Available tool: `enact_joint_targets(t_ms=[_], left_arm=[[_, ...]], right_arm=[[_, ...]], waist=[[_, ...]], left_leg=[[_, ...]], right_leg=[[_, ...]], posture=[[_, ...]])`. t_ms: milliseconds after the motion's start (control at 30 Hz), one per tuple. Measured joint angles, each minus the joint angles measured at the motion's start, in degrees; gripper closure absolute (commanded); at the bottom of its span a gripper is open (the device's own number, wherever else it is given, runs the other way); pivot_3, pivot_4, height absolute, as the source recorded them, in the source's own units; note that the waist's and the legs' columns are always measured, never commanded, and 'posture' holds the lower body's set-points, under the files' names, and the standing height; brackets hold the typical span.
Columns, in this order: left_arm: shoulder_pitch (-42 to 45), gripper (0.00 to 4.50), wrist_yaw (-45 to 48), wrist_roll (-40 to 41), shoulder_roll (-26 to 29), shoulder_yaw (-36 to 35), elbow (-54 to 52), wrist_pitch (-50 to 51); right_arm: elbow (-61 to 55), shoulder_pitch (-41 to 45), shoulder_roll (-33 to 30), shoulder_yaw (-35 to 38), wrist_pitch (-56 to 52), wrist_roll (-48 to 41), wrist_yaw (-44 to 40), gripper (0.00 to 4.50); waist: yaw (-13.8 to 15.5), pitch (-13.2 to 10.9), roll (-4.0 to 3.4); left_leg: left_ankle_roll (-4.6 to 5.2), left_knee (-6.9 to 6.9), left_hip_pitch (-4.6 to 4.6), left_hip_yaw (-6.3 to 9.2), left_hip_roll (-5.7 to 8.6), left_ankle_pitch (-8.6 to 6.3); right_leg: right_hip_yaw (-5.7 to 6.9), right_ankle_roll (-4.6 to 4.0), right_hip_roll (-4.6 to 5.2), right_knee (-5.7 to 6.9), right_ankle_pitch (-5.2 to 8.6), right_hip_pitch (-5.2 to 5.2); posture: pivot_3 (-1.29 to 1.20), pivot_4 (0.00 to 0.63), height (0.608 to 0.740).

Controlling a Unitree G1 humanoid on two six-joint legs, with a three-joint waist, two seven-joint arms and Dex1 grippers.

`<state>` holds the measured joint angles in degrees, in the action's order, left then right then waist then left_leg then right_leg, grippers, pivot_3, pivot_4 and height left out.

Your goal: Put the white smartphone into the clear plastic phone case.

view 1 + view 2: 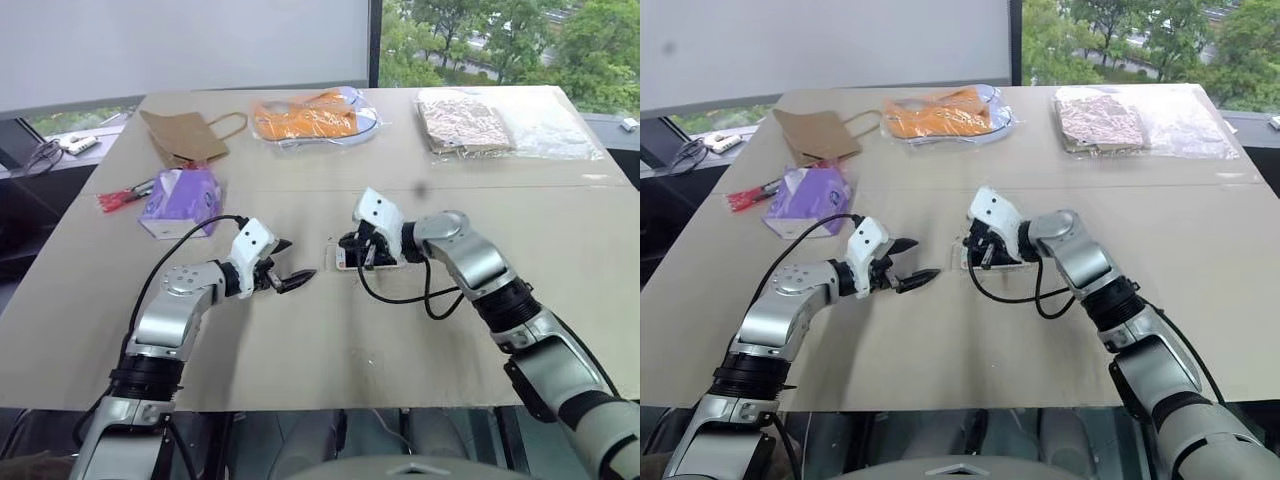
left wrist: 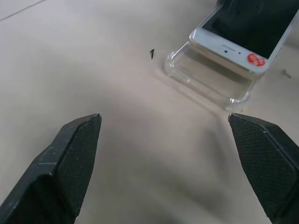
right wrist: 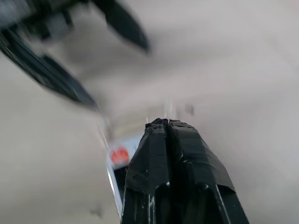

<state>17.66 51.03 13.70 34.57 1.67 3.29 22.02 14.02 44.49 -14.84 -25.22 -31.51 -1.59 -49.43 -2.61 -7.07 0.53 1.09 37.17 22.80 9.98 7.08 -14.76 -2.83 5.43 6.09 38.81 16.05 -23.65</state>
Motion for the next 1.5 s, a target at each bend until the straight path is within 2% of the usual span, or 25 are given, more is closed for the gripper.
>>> enact_joint_targets(t_ms=[533,667,767,867,1167,1500], left_arm=[[-0.62,0.0,-0.04,0.0,0.12,-0.01,0.0,-0.07],[-0.67,0.0,-0.1,0.01,0.1,-0.01,-0.02,-0.08],[-1.04,0.0,-0.09,0.01,0.07,-0.01,-0.02,-0.09],[-1.07,0.0,-0.09,0.02,0.07,-0.01,-0.04,-0.12],[-1.01,0.0,-0.02,0.03,-0.02,0.0,-0.04,-0.5],[-1.03,0.0,0.03,0.02,0.0,0.0,-0.04,-1.01]], right_arm=[[2.39,1.01,0.61,-2.23,5.66,6.18,-0.04,4.42],[1.67,0.42,0.78,0.35,4.42,3.39,-1.24,4.42],[-4.5,0.26,0.57,4.18,0.11,-0.99,-2.66,4.42],[-9.2,0.21,0.16,4.97,-2.61,-2.87,-3.21,4.42],[-14.13,-3.74,-4.8,-1.87,-4.66,-1.14,-5.09,4.42],[-11.52,-3.87,-5.34,-5.0,-0.44,3.23,-3.91,4.42]], waist=[[-0.02,0.01,0.01],[0.03,0.0,0.0],[-0.04,-0.02,-0.01],[0.05,-0.02,-0.01],[-0.06,-0.03,-0.01],[0.11,-0.02,0.0]], left_leg=[[0.0,0.02,-0.02,0.0,0.0,0.0],[0.0,0.02,-0.01,0.0,0.0,0.0],[0.0,0.01,0.01,0.01,-0.01,0.0],[0.0,0.02,0.01,0.01,-0.01,0.0],[0.0,0.02,0.01,0.0,-0.01,0.0],[0.0,0.03,0.0,0.0,0.0,0.0]], right_leg=[[0.0,0.0,-0.03,0.04,0.0,0.01],[0.0,0.0,-0.02,0.03,0.0,0.0],[0.0,0.0,-0.02,0.03,0.0,-0.01],[0.01,0.0,-0.02,0.03,0.0,0.0],[-0.01,0.0,-0.01,0.04,0.0,-0.01],[0.0,0.0,-0.01,0.04,0.0,0.0]], posture=[[0.0,0.15,0.74],[0.0,0.15,0.74],[0.0,0.15,0.74],[0.0,0.15,0.74],[0.0,0.15,0.74],[0.0,0.15,0.74]])
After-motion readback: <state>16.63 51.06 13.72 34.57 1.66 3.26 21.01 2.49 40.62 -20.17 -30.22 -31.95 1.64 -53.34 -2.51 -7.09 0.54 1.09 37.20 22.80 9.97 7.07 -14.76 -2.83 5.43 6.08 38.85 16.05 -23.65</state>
